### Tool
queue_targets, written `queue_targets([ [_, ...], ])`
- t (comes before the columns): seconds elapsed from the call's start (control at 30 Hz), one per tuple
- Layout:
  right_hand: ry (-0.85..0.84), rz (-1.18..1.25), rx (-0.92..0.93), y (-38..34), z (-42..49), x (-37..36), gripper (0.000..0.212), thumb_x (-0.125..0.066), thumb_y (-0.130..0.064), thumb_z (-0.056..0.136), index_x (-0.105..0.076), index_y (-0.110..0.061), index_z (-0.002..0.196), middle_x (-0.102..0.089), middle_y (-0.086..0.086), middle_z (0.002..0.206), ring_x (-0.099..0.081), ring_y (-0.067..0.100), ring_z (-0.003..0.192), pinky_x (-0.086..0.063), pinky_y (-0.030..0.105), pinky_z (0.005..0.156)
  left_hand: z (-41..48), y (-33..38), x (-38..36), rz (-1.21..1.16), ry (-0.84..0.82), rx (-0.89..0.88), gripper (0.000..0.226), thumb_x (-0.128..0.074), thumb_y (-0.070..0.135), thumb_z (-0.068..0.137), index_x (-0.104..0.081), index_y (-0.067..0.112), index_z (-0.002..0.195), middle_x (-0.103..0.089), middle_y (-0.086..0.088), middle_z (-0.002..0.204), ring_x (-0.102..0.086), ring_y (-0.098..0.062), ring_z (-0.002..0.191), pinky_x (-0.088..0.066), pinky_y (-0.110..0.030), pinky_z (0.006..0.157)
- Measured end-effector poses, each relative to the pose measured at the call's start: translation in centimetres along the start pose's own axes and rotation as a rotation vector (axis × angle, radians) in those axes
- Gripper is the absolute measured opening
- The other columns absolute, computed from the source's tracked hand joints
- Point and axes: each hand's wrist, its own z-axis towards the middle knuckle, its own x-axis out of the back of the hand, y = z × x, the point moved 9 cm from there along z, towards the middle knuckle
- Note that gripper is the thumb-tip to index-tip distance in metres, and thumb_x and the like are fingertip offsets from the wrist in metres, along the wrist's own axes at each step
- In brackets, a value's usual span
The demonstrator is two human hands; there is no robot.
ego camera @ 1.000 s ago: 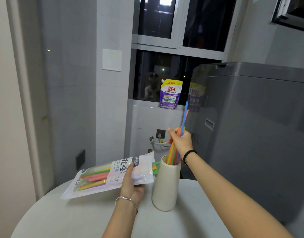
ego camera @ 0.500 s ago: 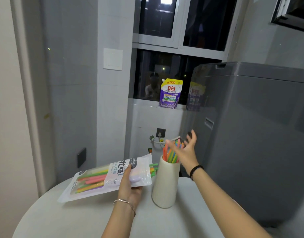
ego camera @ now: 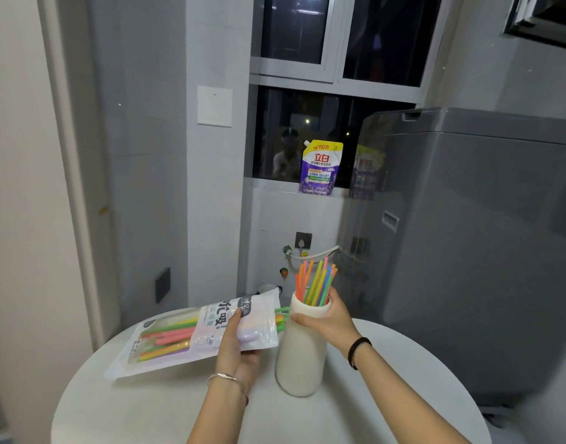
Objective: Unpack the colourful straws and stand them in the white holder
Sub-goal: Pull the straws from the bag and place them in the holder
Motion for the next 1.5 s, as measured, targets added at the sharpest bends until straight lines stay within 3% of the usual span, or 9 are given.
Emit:
queue_targets([
  [0.33, -0.058, 0.039, -0.010, -2.2, -1.0, -0.2, 0.079, -0.089, -0.017, 0.058, -0.045, -0.031, 0.123, -0.064, -0.012, 0.113, -0.063, -0.013, 0.089, -0.047, 0.003, 0.066, -1.8, 1.6, 0.0, -0.021, 0.024, -0.010, 0.028, -0.059, 0.014, 0.089, -0.054, 0.014, 0.116, -0.065, -0.005, 0.097, -0.062, -0.018, 0.084, -0.056, -0.026, 0.045],
  [0.47, 0.000, -0.065, -0.057, -3.4, 0.1, 0.0, 0.093, -0.090, -0.037, 0.052, -0.040, -0.026, 0.130, -0.058, -0.014, 0.116, -0.060, 0.004, 0.102, -0.046, 0.017, 0.084, -1.9, 2.4, 0.0, -0.022, 0.020, -0.031, 0.028, -0.059, 0.014, 0.090, -0.054, 0.013, 0.117, -0.065, -0.006, 0.098, -0.062, -0.018, 0.085, -0.055, -0.025, 0.044],
  [0.57, 0.019, -0.137, -0.075, -3.4, 1.1, -0.3, 0.070, -0.087, -0.031, 0.059, -0.053, -0.021, 0.119, -0.061, -0.009, 0.108, -0.059, 0.012, 0.103, -0.047, 0.024, 0.087, -1.9, 2.8, 0.5, -0.025, 0.026, -0.034, 0.028, -0.058, 0.014, 0.090, -0.054, 0.013, 0.118, -0.065, -0.007, 0.098, -0.062, -0.018, 0.085, -0.055, -0.025, 0.044],
  [0.7, 0.070, 0.041, -0.082, -4.6, 1.7, -0.1, 0.004, -0.066, -0.015, 0.085, -0.065, -0.012, 0.086, -0.068, 0.003, 0.076, -0.068, 0.008, 0.067, -0.050, 0.013, 0.055, -1.5, 3.0, 1.3, -0.003, 0.030, -0.032, 0.021, -0.058, 0.014, 0.090, -0.057, 0.014, 0.111, -0.071, -0.004, 0.086, -0.062, -0.018, 0.083, -0.056, -0.026, 0.046],
  [0.83, 0.212, 0.274, -0.157, -4.9, 2.0, 1.5, 0.017, -0.058, -0.020, 0.091, -0.060, -0.011, 0.077, -0.063, 0.004, 0.068, -0.062, 0.012, 0.058, -0.051, 0.017, 0.051, -1.4, 2.7, 1.8, 0.012, 0.010, -0.032, 0.024, -0.058, 0.014, 0.090, -0.056, 0.013, 0.114, -0.069, -0.007, 0.093, -0.063, -0.021, 0.085, -0.059, -0.029, 0.053],
  [1.03, 0.146, 0.188, -0.251, -3.8, 1.7, 1.7, 0.034, -0.072, -0.010, 0.078, -0.057, -0.011, 0.109, -0.064, 0.008, 0.093, -0.062, 0.023, 0.084, -0.053, 0.035, 0.071, -1.3, 1.9, 2.3, 0.050, -0.003, -0.064, 0.033, -0.058, 0.013, 0.090, -0.055, 0.013, 0.123, -0.065, -0.012, 0.114, -0.059, -0.030, 0.107, -0.039, -0.055, 0.105],
  [1.23, 0.278, 0.086, -0.011, -6.7, -0.5, 2.9, 0.055, -0.074, -0.009, 0.077, -0.048, -0.012, 0.125, -0.054, 0.002, 0.122, -0.053, 0.018, 0.113, -0.043, 0.036, 0.101, -1.4, 1.5, 2.3, 0.078, -0.023, -0.056, 0.020, -0.058, 0.014, 0.090, -0.063, 0.014, 0.110, -0.070, -0.005, 0.098, -0.062, -0.023, 0.095, -0.039, -0.051, 0.106],
  [1.37, 0.473, 0.306, 0.304, -9.3, -5.5, 2.8, 0.016, -0.058, -0.006, 0.089, -0.063, -0.017, 0.099, -0.068, -0.006, 0.102, -0.062, 0.004, 0.100, -0.046, 0.016, 0.089, -1.6, 2.2, 1.9, 0.104, -0.029, -0.079, 0.043, -0.060, 0.016, 0.090, -0.055, 0.011, 0.132, -0.064, -0.010, 0.123, -0.058, -0.028, 0.119, -0.040, -0.051, 0.106],
  [1.5, 0.335, 0.545, 0.095, -6.4, -7.2, -3.0, 0.021, -0.044, -0.013, 0.098, -0.064, -0.016, 0.092, -0.071, 0.000, 0.102, -0.065, 0.008, 0.097, -0.048, 0.026, 0.092, -2.4, 2.9, 1.1, 0.166, -0.059, -0.137, 0.043, -0.063, 0.018, 0.088, -0.057, 0.013, 0.131, -0.066, -0.005, 0.125, -0.060, -0.023, 0.117, -0.043, -0.048, 0.104],
])
